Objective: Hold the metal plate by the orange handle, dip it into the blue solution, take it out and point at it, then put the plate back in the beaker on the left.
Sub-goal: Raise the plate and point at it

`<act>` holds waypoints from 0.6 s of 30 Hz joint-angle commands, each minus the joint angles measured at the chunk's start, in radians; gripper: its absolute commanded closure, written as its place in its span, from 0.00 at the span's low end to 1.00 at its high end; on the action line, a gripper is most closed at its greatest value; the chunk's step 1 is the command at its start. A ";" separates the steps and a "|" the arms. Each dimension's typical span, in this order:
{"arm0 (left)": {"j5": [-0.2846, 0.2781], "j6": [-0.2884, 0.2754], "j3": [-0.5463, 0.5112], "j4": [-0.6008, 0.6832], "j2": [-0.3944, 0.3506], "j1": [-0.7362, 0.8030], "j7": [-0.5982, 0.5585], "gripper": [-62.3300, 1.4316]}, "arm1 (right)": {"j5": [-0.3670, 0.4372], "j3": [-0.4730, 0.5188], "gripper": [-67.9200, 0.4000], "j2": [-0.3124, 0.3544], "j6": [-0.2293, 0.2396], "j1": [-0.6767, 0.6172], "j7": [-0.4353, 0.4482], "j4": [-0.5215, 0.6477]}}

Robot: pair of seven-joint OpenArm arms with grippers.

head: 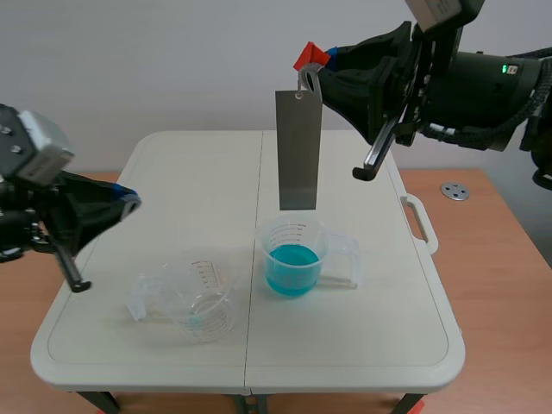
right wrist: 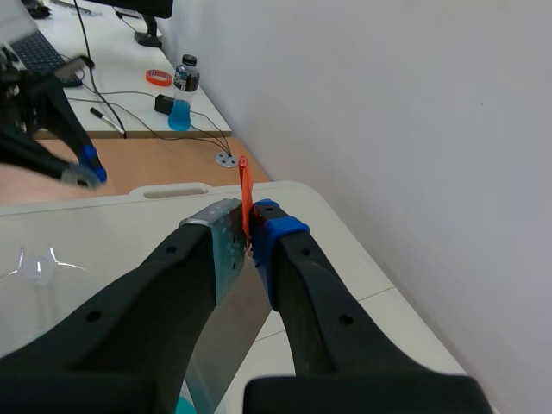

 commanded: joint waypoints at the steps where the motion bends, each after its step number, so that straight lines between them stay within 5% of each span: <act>1: -0.032 0.005 -0.064 0.019 -0.052 0.063 -0.018 0.95 | 0.018 0.015 0.98 -0.004 0.005 0.015 0.018 0.019; 8: -0.060 0.006 -0.365 0.010 -0.173 0.425 0.020 0.95 | 0.014 0.014 0.98 -0.040 0.005 0.018 0.006 0.019; 13: -0.049 0.041 -0.503 -0.035 -0.152 0.655 0.075 0.95 | 0.013 0.013 0.98 -0.077 0.005 0.018 -0.013 0.019; 18: -0.026 0.058 -0.512 -0.111 -0.096 0.784 0.077 0.95 | 0.003 0.002 0.98 -0.108 0.005 0.021 -0.020 0.019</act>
